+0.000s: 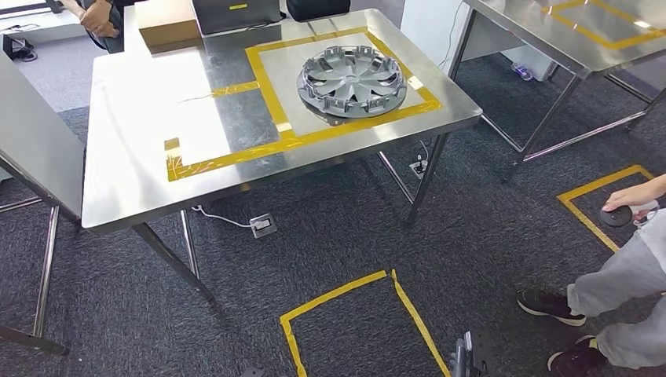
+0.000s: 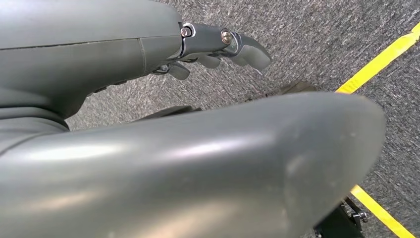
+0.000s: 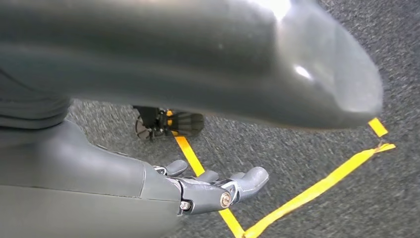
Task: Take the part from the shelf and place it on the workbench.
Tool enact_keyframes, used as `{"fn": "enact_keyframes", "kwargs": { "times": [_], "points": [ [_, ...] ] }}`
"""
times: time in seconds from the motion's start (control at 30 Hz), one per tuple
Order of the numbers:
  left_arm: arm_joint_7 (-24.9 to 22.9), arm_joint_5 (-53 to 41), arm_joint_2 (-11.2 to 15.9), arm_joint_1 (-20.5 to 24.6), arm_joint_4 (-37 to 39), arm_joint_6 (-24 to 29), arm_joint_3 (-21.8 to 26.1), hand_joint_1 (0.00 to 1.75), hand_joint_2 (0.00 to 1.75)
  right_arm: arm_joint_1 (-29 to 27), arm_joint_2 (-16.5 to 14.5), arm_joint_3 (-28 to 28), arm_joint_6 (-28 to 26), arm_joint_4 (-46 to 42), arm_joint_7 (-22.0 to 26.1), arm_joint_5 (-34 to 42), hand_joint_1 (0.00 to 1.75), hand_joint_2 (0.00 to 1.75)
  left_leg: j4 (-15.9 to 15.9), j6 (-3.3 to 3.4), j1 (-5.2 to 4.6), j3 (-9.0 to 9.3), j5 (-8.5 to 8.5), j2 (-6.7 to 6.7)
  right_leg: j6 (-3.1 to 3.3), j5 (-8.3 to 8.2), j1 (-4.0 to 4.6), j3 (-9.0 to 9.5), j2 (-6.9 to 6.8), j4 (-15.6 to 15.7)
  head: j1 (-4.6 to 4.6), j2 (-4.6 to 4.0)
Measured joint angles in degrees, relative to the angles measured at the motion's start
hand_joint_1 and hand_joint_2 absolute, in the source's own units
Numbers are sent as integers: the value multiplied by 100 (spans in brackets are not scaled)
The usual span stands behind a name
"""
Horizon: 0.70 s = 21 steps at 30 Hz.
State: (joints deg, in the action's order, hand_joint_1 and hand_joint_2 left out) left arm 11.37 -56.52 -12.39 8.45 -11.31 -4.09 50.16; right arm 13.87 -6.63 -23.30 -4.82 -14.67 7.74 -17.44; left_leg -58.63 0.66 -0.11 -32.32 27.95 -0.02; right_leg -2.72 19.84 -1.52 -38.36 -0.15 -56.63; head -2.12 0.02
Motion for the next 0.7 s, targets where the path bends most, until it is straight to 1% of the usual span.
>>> {"fn": "enact_keyframes", "kwargs": {
  "times": [0.03, 0.07, 0.1, 0.13, 0.17, 0.2, 0.23, 0.27, 0.3, 0.33, 0.37, 0.4, 0.43, 0.47, 0.5, 0.53, 0.57, 0.6, 0.63, 0.67, 0.7],
  "points": [
    [-1, -3, -2, 4, 0, 0, 0, 0, 0, -15, -1, -25, -7, 4, -32, 4, 0, 0, 24, 27, 13, 9, -27, 21, -16, 21, -9, -8, 10, -18, 1, 0],
    [-1, -5, -5, 9, 1, 0, 0, 0, 0, -33, -2, -52, -17, 8, -63, 17, 0, 0, 52, 57, 30, 16, -56, 47, -29, 107, -13, -43, 19, -106, 8, 0],
    [-1, -8, -8, 17, 1, 0, 0, 0, 0, -56, -2, -84, -26, 12, -89, 37, 0, 0, 78, 85, 48, 18, -85, 79, -39, 272, -14, -125, 24, -316, 20, 0],
    [-1, -10, -10, 24, 1, 0, 0, 0, 0, -84, -3, -120, -35, 20, -101, 58, 0, 0, 87, 100, 53, 11, -98, 113, -46, 501, -16, -251, 24, -649, 30, 0],
    [-1, -11, -13, 30, 1, 0, 0, 0, 0, -120, -3, -156, -39, 32, -104, 80, 0, 0, 86, 108, 51, -1, -104, 143, -55, 744, -13, -401, 25, -1058, 41, 0],
    [-2, -15, -14, 34, 1, 0, 1, 0, 0, -163, -4, -188, -43, 44, -107, 97, 0, 0, 80, 108, 48, -14, -105, 179, -64, 934, -13, -528, 25, -1439, 44, 0],
    [-4, -22, -16, 35, 1, 0, 1, 0, 0, -208, -4, -218, -49, 55, -110, 109, 0, 0, 71, 104, 46, -26, -105, 218, -69, 1031, -15, -575, 22, -1665, 45, 0],
    [-7, -32, -16, 37, 1, 0, 1, 0, 0, -247, -4, -245, -59, 61, -111, 119, 0, 0, 59, 95, 47, -38, -103, 263, -68, 1030, -18, -514, 15, -1674, 46, 0],
    [-12, -44, -19, 40, 1, 0, 1, 0, 0, -275, -3, -271, -71, 65, -112, 125, 0, 0, 43, 79, 51, -49, -97, 313, -64, 944, -21, -329, -15, -1444, 48, 0],
    [-19, -55, -22, 45, 1, 0, 0, 0, 0, -288, -3, -294, -84, 66, -110, 127, 0, 0, 19, 52, 55, -56, -86, 363, -57, 830, -22, -55, -94, -1051, 49, 0],
    [-29, -62, -25, 52, -1, 0, 1, 0, 0, -287, -4, -310, -95, 66, -106, 127, 0, 0, -7, 12, 45, -61, -66, 413, -34, 753, -9, 174, -193, -693, 50, 0],
    [-38, -67, -26, 58, -3, 0, 1, 0, 0, -281, -7, -320, -103, 66, -101, 126, 0, 0, -29, -35, 36, -61, -41, 456, 5, 706, 4, 340, -272, -424, 46, 0],
    [-46, -70, -26, 66, -4, 0, 1, 0, 0, -278, -10, -326, -110, 66, -94, 126, 0, 0, -42, -81, 24, -52, -18, 497, 52, 702, 20, 414, -316, -294, 38, 0],
    [-52, -72, -24, 74, -6, 0, 1, 0, 0, -281, -12, -332, -114, 67, -90, 126, 0, 0, -37, -127, 18, -30, -4, 540, 106, 715, 41, 402, -296, -286, 30, 0],
    [-54, -73, -25, 82, -6, 0, 0, 0, 0, -290, -11, -341, -120, 68, -87, 126, 0, 0, -26, -167, 25, -2, 1, 583, 158, 703, 45, 399, -239, -274, 24, 0],
    [-55, -73, -26, 90, -6, 0, 0, 0, 0, -301, -9, -352, -126, 69, -87, 126, 0, 0, -29, -209, 41, 17, 12, 573, 200, 687, 42, 400, -188, -260, 19, 0],
    [-55, -73, -28, 94, -6, 0, 0, 0, 0, -308, -7, -365, -131, 70, -88, 126, 0, 0, -85, -249, 57, 11, 70, 486, 242, 664, 34, 398, -138, -246, 15, 0],
    [-55, -73, -29, 94, -5, 0, 0, 0, 0, -307, -7, -378, -134, 71, -88, 126, 0, 0, -246, -281, 69, -49, 198, 355, 281, 639, 21, 395, -86, -233, 7, 0],
    [-56, -73, -28, 88, -4, 0, 0, 0, 0, -305, -9, -389, -135, 71, -88, 126, 0, 0, -527, -302, 79, -162, 386, 201, 310, 618, 16, 387, -32, -228, -6, 0],
    [-56, -73, -28, 80, -4, 0, 0, 0, 0, -302, -11, -400, -134, 73, -88, 126, 0, 0, -899, -308, 79, -318, 604, 90, 329, 607, 21, 370, 30, -229, -16, 0],
    [-58, -73, -27, 71, -3, 0, 0, 0, 0, -302, -13, -410, -134, 76, -88, 124, 0, 0, -1273, -306, 78, -476, 781, 43, 340, 600, 30, 355, 96, -231, -23, 0]
  ]
}}
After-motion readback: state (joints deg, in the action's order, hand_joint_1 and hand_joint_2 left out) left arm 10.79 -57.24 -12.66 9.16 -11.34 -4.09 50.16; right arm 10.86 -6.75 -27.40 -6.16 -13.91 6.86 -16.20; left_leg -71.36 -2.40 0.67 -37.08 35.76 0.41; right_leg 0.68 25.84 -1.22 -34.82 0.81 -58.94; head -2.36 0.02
